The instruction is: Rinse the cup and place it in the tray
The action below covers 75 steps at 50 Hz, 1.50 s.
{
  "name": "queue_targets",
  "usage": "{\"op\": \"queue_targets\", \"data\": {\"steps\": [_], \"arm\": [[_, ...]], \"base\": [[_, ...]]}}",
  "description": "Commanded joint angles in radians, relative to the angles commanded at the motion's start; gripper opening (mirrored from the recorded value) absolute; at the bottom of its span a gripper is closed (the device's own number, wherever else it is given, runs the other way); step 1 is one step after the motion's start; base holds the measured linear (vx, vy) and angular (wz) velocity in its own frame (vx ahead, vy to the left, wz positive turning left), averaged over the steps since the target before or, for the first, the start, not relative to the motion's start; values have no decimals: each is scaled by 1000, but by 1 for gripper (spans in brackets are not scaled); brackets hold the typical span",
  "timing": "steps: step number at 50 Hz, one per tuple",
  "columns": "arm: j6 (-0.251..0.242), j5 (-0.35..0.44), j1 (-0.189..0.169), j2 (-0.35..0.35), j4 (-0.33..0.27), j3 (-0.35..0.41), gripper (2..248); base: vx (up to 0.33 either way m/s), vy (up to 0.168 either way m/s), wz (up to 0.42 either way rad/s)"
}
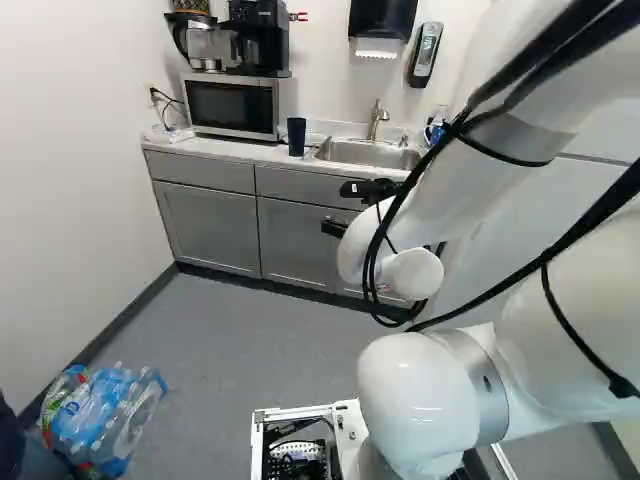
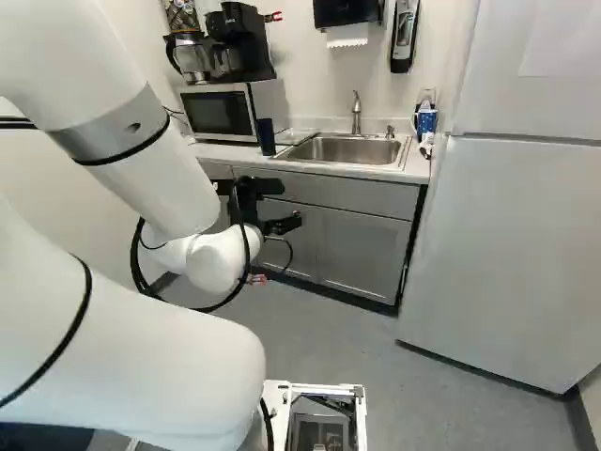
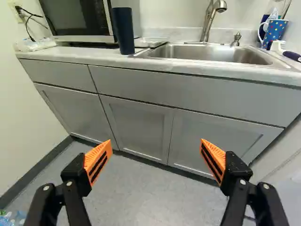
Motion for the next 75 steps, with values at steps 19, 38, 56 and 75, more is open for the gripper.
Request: {"op": "queue_targets", "data": {"steps": [19, 38, 56, 75], "arm": [[0, 0, 0, 22, 0, -21, 247], [0, 0, 0, 38, 0, -56, 247], [0, 0, 0, 48, 0, -92, 247], [0, 0, 0, 55, 0, -131, 247]], "base": [[0, 0, 0], [0, 0, 0], [0, 0, 0], [0, 0, 0]]}}
